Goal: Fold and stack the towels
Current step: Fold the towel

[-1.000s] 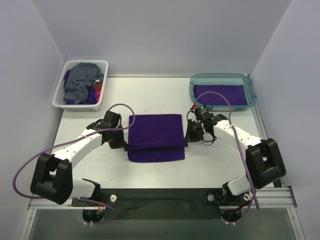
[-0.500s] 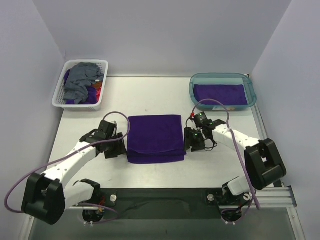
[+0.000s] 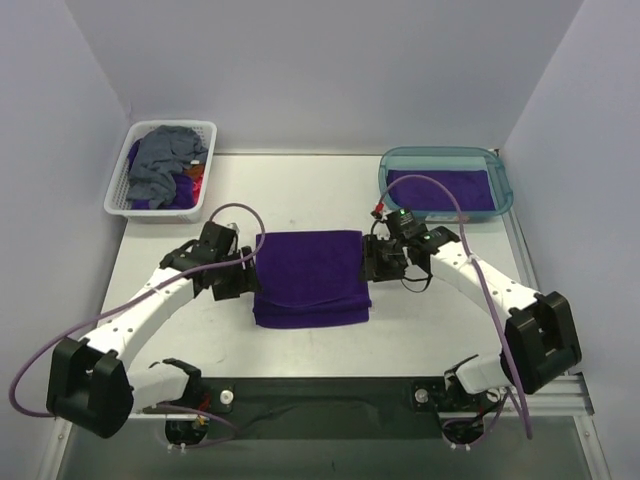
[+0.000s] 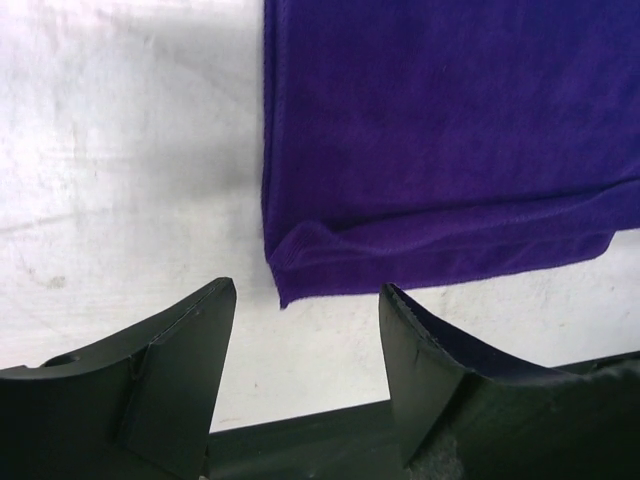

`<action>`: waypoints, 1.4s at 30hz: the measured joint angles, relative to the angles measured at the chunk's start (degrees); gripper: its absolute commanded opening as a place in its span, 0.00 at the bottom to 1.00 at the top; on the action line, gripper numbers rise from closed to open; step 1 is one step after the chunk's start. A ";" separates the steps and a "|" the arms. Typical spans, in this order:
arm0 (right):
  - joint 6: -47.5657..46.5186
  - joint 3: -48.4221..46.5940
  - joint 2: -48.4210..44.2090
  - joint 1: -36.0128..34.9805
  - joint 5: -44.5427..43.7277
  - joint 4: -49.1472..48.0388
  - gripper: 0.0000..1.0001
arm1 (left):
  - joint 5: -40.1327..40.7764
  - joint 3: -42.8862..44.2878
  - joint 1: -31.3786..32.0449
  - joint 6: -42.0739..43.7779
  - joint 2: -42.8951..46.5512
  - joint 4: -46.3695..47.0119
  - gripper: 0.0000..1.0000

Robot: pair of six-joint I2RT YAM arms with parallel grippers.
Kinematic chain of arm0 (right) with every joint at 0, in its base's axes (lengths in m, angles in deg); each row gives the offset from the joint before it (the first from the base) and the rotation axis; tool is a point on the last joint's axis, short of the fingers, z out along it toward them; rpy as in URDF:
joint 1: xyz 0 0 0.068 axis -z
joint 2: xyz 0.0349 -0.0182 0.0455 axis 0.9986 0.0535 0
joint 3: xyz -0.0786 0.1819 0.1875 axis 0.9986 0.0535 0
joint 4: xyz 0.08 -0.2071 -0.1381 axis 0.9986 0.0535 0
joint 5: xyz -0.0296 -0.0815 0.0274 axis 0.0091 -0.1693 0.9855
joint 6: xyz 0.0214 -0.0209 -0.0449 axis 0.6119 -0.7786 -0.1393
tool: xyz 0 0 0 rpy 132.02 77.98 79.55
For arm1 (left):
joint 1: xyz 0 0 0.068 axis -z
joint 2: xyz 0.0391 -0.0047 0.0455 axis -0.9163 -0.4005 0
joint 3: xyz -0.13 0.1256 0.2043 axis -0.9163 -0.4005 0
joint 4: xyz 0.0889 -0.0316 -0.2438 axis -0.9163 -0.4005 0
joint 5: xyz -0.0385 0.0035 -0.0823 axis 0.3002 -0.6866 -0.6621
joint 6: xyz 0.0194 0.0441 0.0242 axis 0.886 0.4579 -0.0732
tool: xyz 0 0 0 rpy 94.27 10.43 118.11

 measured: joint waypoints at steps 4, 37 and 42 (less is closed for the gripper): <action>-0.63 -5.03 6.73 -1.33 -1.49 -0.90 0.40 | 1.20 5.84 1.20 1.44 -8.50 1.66 0.68; -5.51 1.64 8.76 -18.69 -6.71 2.14 0.23 | 0.26 -8.15 12.59 1.25 -4.55 2.45 0.47; -3.28 6.27 4.04 -20.65 -5.07 3.21 0.24 | 0.37 -9.09 12.59 -0.11 -1.90 1.40 0.52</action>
